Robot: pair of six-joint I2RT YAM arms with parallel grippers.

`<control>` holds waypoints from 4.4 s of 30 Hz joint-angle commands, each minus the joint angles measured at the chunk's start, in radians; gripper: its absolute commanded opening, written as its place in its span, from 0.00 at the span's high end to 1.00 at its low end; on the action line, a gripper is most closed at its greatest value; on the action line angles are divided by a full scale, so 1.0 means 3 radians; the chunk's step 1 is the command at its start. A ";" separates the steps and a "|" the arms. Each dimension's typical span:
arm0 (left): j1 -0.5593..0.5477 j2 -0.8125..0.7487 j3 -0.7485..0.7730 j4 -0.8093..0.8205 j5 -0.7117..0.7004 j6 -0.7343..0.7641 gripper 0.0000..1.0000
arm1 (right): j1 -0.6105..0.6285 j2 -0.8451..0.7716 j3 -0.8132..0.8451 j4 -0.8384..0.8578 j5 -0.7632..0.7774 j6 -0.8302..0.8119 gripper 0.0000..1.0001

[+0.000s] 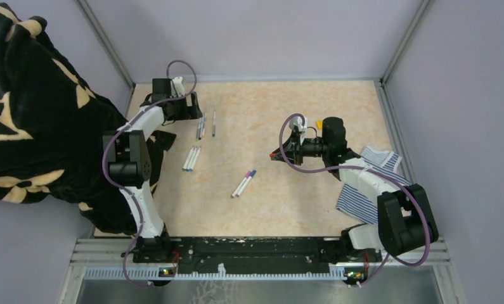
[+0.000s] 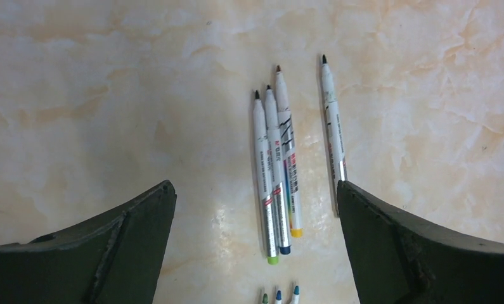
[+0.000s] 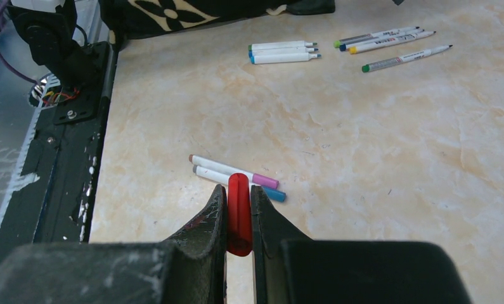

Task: Open the pen caps
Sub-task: Adjust the pen at the center of the board.

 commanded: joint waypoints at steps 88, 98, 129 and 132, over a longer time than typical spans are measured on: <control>-0.1028 0.0639 0.0195 0.0594 -0.2638 0.1023 0.00 | -0.0022 -0.0109 -0.0031 0.0195 -0.0027 0.0023 1.00; -0.1028 0.0480 0.0113 0.0560 -0.2295 0.0945 0.00 | -0.0022 -0.0106 -0.0028 0.0206 -0.0001 0.0039 1.00; -0.1004 0.0254 0.0063 0.0524 -0.2097 0.0933 0.00 | -0.0061 -0.0099 -0.0022 0.0336 0.0060 0.0221 1.00; -0.0966 -0.0018 0.0011 0.0479 -0.1825 0.0931 0.00 | -0.0168 -0.0065 -0.0034 0.0529 0.0107 0.0475 1.00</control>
